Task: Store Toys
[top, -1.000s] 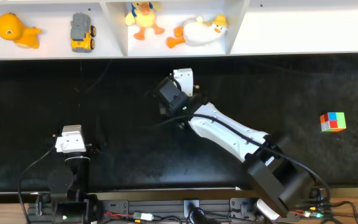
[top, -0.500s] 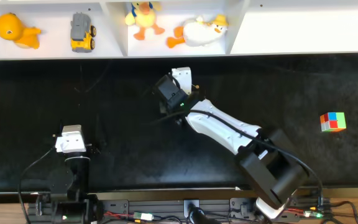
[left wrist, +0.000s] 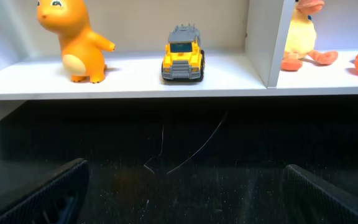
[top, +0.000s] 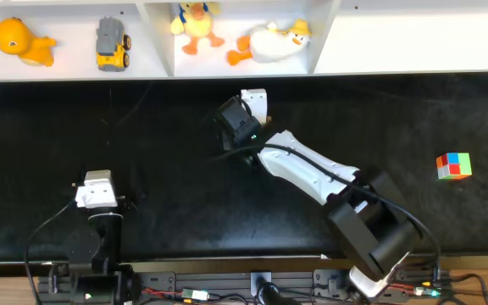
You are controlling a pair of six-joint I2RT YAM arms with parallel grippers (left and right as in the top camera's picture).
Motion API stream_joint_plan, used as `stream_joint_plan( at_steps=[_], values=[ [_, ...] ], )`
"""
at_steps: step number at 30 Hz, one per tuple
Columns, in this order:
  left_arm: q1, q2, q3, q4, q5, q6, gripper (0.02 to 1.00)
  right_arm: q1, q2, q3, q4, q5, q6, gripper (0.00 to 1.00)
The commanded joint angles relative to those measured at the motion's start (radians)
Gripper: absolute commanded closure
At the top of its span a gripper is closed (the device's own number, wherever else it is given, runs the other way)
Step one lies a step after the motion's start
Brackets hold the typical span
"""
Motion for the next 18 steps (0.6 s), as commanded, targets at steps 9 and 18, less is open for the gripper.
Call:
stream_joint_plan(
  at_steps=[9,18],
  values=[
    [-0.005,-0.012,-0.002,-0.002,0.002,0.011,0.02,-0.001,0.029,0.03,0.003,-0.035,0.001,0.251],
    [-0.005,-0.012,-0.002,-0.002,0.002,0.011,0.02,-0.001,0.029,0.03,0.007,-0.043,-0.014,0.507]
  ],
)
